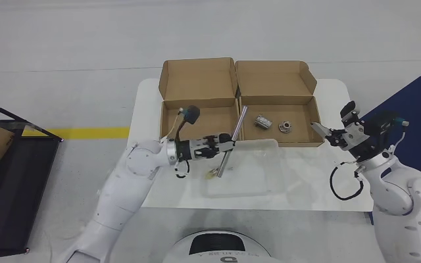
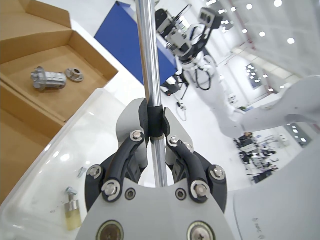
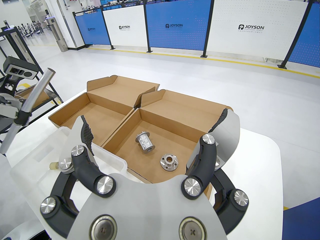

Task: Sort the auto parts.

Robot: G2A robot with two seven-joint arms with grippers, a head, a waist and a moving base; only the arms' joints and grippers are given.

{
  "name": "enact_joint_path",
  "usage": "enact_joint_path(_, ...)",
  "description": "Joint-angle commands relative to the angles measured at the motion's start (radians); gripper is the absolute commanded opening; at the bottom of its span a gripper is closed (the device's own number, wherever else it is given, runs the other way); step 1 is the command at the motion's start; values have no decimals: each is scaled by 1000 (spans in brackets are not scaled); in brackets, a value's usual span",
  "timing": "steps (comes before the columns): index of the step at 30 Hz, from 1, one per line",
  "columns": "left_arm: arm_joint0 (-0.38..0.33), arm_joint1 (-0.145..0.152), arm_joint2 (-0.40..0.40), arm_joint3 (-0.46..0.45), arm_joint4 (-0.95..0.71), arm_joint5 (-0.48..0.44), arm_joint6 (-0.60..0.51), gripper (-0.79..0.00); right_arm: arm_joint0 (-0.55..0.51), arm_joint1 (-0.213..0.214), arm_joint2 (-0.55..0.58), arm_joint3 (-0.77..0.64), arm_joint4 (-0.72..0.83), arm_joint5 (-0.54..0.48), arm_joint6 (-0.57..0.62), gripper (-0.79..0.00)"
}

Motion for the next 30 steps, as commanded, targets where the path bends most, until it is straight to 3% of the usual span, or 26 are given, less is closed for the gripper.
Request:
enact_joint_path(1, -15, 2, 20, 24, -182, 1, -87, -785, 0, 0, 0, 0, 0, 0, 0, 0)
enact_joint_path(16, -22, 5, 22, 28, -181, 27, -86, -785, 0, 0, 0, 0, 0, 0, 0, 0)
enact_joint_path(21, -60, -2, 57, 68, -435, 209, -133, -785, 0, 0, 0, 0, 0, 0, 0, 0)
enact_joint_path(26, -150, -19, 94, 217, -740, 459, -250, -785, 0, 0, 0, 0, 0, 0, 0, 0)
enact_joint_path(30, -199, -41, 126, 311, -965, 584, -363, -785, 0, 0, 0, 0, 0, 0, 0, 0)
